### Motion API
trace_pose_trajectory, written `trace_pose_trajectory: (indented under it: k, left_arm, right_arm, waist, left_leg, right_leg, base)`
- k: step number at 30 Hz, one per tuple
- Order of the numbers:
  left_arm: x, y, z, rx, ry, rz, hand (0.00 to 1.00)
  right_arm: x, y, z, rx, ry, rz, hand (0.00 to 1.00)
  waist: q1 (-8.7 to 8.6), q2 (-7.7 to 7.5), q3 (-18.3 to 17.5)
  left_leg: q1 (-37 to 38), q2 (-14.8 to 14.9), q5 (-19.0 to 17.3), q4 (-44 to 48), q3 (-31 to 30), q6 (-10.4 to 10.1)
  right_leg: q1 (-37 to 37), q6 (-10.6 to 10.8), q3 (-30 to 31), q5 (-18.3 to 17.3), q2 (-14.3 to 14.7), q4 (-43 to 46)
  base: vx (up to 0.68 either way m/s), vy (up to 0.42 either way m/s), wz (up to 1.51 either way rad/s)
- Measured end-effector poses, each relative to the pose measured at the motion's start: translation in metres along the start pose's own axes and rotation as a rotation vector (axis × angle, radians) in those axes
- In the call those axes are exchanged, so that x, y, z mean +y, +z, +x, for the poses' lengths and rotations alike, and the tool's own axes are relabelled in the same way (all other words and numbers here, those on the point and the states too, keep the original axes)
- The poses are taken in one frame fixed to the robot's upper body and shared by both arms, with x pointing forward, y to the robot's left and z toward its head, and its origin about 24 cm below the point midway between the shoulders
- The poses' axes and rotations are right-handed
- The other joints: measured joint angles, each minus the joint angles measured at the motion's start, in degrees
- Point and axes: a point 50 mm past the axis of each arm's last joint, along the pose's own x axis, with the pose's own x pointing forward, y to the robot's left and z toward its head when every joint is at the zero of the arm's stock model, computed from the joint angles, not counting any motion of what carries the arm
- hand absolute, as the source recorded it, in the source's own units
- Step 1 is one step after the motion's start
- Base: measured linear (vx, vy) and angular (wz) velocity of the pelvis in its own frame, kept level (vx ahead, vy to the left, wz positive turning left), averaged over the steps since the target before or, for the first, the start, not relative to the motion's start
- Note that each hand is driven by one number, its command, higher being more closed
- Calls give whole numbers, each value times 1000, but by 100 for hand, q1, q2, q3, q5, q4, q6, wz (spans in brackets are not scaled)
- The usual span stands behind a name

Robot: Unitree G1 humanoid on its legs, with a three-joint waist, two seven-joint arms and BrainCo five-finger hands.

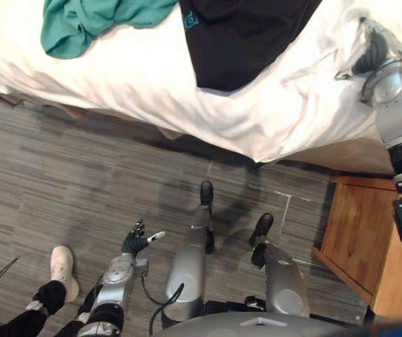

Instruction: Tidy the bed and pick cloth on bed and put in laundry

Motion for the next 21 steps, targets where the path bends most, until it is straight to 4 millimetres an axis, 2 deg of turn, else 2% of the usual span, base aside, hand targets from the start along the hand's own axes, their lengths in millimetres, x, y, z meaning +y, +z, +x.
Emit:
trace_pose_trajectory:
  k: [5, 10, 12, 14, 16, 17, 19, 20, 21]
  left_arm:
    - [-11, 6, 0, -19, -65, -6, 0]
    - [-10, 4, -5, -32, -88, -3, 0]
    - [-10, 0, -9, -30, -85, -6, 0]
    - [-9, -3, -13, -28, -79, -11, 0]
    - [-9, -7, -17, -26, -80, -9, 0]
    - [-9, -7, -17, -24, -81, -7, 0]
    - [-8, -16, -22, 1, -73, -14, 0]
    - [-8, -18, -23, 6, -69, -14, 0]
    - [-7, -25, -27, 23, -56, -13, 0]
  right_arm:
    - [-20, -21, -1, 53, -22, 85, 100]
    - [-19, -36, -8, 31, -116, 250, 100]
    - [-15, -40, -19, -10, -134, 309, 100]
    - [-10, -47, -32, -28, -150, 333, 100]
    - [-4, -68, -51, 0, -176, 373, 100]
    - [-4, -73, -55, 8, -184, 379, 100]
    - [2, -91, -71, 50, -227, 449, 100]
    - [5, -94, -74, 60, -228, 456, 100]
    - [14, -104, -82, 95, -214, 484, 0]
  waist:
    - [-14, 225, 24]
    - [-54, 237, 19]
    - [-60, 232, 20]
    - [-137, 222, 15]
    - [-245, 205, 11]
    - [-258, 203, 10]
    - [-449, 164, -2]
    - [-478, 152, -8]
    - [-535, 104, -34]
  left_leg:
    - [-78, -79, 22, 1, -84, 13]
    - [-48, -131, 23, 2, -64, 15]
    - [33, -141, 47, 2, 7, 52]
    - [138, -155, 43, 2, 57, 49]
    - [315, -148, 22, 2, 167, 22]
    - [347, -145, 12, 2, 195, 12]
    - [519, -112, -37, -1, 346, 20]
    - [548, -104, -47, -1, 370, 21]
    - [645, -76, -89, -5, 495, -3]
  right_leg:
    - [-113, 34, -32, -71, -104, 166]
    - [-92, 63, -37, -102, -158, 192]
    - [-55, 64, 40, -101, -172, 189]
    - [12, 67, 119, -99, -187, 189]
    - [136, 67, 243, -99, -185, 193]
    - [151, 68, 266, -99, -185, 198]
    - [210, 85, 446, -102, -154, 217]
    - [216, 93, 491, -102, -144, 217]
    - [232, 102, 576, -107, -123, 221]
  base:
    - [21, 8, 9]
    - [49, -3, 3]
    - [49, -12, -14]
    - [51, -12, -16]
    - [34, -13, -20]
    - [-17, -19, -27]
    - [-42, -28, -34]
    - [-42, -32, -45]
    - [-40, -42, -42]
